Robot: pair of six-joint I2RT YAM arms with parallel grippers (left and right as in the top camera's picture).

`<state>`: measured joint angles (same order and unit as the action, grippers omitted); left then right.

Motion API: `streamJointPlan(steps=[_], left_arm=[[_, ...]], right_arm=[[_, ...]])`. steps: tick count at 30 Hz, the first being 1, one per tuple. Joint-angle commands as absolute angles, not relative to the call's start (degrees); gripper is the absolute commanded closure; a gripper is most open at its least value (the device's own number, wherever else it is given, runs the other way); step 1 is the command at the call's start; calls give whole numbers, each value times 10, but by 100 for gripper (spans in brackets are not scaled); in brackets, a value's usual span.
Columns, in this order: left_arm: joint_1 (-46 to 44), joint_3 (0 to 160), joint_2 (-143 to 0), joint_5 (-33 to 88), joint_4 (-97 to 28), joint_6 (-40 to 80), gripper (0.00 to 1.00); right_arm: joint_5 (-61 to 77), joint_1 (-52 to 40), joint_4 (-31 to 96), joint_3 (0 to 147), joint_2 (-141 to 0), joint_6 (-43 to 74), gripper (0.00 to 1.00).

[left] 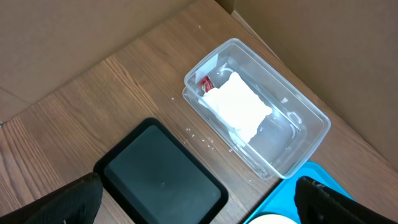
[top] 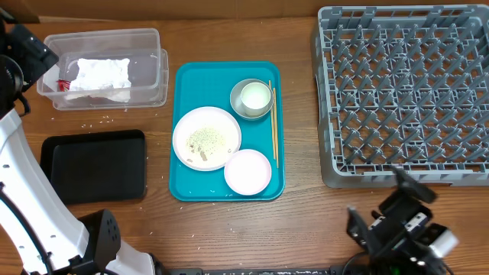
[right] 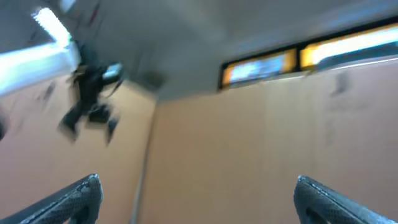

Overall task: Sort waste into correct bins and load items into the dishwasher
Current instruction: 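Swing the right gripper over the tray toward the white cup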

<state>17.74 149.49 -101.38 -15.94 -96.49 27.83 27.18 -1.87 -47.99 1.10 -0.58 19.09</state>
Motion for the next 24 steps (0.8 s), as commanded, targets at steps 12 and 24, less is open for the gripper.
streamJointPlan(steps=[12,24], left_arm=[[181,1497,-1013,-169,-967,263,0],[181,1497,-1013,-169,-967,263,0]], right_arm=[[64,-17,-397,358,-220,239,0],[285,-17,-384,700,-514,245,0]])
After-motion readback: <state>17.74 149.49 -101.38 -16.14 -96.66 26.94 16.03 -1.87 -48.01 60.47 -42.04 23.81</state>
